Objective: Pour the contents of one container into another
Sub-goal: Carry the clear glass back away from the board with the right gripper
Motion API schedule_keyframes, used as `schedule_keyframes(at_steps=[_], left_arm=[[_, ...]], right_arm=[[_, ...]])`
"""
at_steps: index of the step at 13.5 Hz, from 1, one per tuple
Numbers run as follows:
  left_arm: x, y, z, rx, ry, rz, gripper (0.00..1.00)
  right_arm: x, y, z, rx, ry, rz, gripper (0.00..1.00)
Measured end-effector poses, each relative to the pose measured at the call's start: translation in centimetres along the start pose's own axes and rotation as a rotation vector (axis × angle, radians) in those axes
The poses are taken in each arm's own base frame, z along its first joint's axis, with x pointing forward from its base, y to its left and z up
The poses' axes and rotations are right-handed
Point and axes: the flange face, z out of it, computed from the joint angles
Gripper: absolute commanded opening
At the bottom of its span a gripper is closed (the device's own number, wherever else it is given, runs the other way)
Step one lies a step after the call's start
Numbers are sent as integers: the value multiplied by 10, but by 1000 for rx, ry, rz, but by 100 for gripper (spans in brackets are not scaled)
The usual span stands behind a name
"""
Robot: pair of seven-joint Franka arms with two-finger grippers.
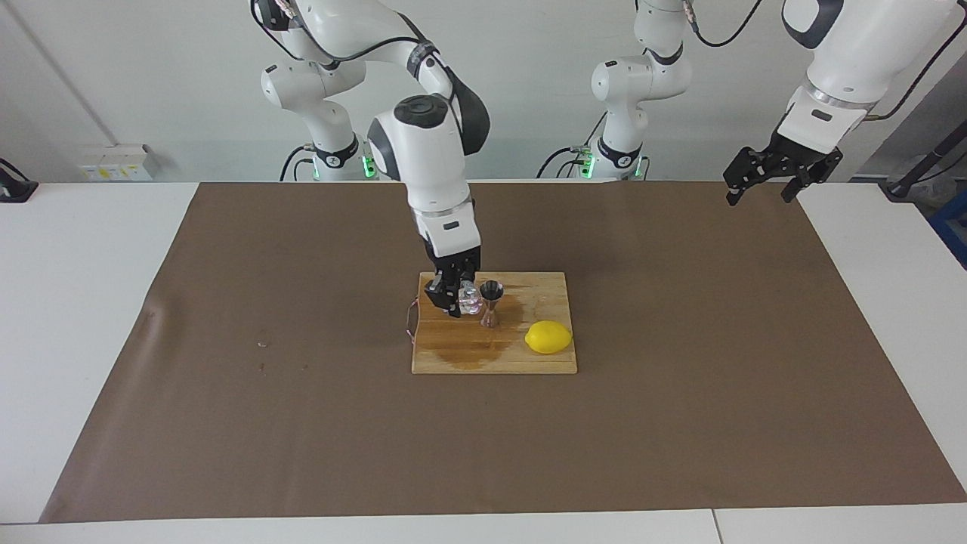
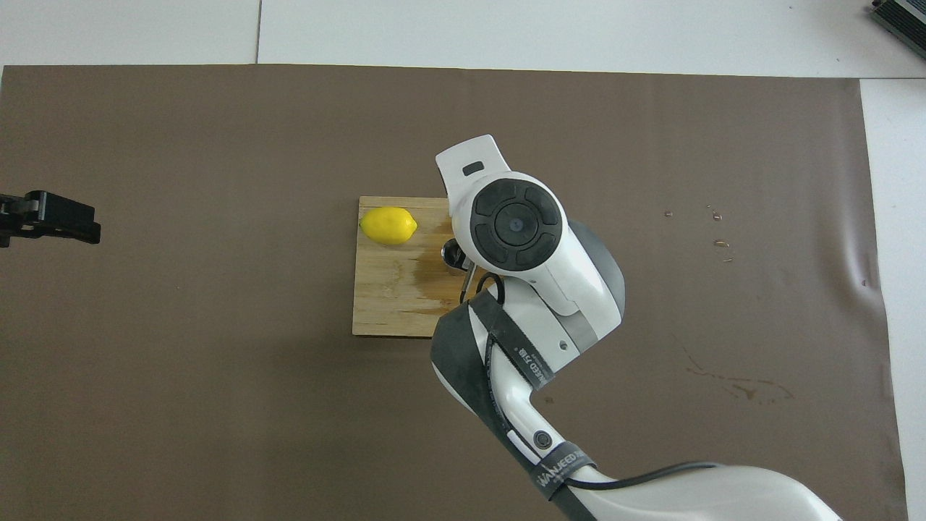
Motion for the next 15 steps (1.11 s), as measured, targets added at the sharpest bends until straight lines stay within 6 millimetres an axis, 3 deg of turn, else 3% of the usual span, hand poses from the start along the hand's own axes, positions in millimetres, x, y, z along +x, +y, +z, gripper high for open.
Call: schedule_keyframes(at_steps=[3,8,10,12,15], left_arm=[[0,0,0,0,0,0,100],[0,0,0,0,0,0,100],[0,0,0,0,0,0,100],[0,0,0,0,0,0,100],[0,0,0,0,0,0,100]], right_arm=[[-47,66,-29,28,74,53,0],[-177,174,-50,130,176,84,0],[-237,204,-56,183,211,115,0],[-313,228,-57,234,279,135,0],[-419,235,-34,307,324,134,0]])
